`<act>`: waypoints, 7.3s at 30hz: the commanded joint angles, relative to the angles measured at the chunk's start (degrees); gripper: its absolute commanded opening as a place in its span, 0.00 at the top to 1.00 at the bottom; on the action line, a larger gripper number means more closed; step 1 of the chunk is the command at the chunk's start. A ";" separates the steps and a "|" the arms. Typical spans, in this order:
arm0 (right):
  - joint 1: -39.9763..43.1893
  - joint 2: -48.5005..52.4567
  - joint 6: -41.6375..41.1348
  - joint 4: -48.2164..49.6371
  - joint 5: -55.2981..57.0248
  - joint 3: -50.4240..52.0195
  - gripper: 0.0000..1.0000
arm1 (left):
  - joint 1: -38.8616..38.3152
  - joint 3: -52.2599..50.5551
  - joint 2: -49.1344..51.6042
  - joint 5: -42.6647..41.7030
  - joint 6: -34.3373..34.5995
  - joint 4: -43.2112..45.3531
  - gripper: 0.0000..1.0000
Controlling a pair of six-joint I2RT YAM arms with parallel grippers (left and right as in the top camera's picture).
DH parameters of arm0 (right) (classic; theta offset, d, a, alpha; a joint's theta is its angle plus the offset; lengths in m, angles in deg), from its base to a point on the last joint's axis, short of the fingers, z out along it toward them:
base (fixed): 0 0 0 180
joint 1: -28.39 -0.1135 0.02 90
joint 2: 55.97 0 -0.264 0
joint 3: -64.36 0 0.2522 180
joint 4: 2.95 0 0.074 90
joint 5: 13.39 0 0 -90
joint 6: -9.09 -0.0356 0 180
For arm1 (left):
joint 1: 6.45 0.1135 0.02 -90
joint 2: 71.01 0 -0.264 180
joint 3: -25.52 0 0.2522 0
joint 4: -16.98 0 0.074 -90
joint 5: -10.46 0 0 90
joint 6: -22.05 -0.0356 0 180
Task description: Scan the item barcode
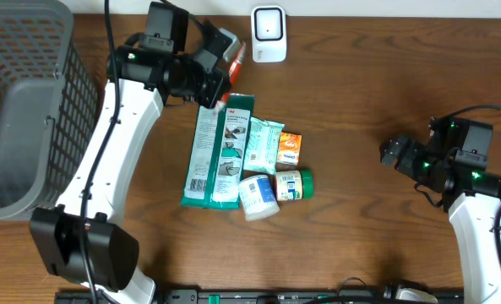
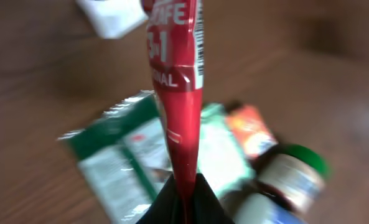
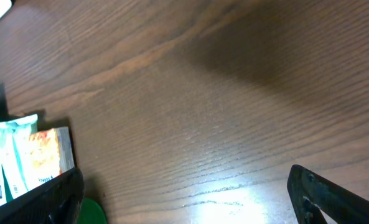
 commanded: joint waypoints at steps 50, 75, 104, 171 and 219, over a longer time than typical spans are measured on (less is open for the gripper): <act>-0.02 0.04 0.68 -0.02 0.48 -0.48 0.01 | -8.11 0.15 32.94 35.56 -37.83 62.23 0.93; -0.02 0.04 0.68 -0.02 0.48 -0.48 0.01 | -6.69 0.15 34.95 34.12 -38.51 63.32 0.93; -0.02 0.04 0.68 -0.02 0.48 -0.48 0.01 | -9.27 2.56 27.21 37.81 -35.63 57.46 0.93; 12.28 -2.58 10.01 -30.97 -4.72 -19.23 0.63 | -33.35 0.11 21.03 -4.22 46.69 45.51 0.73; -26.40 21.44 5.27 -3.69 -9.88 -19.87 0.52 | 1.09 0.09 -0.44 16.26 34.38 -13.92 0.68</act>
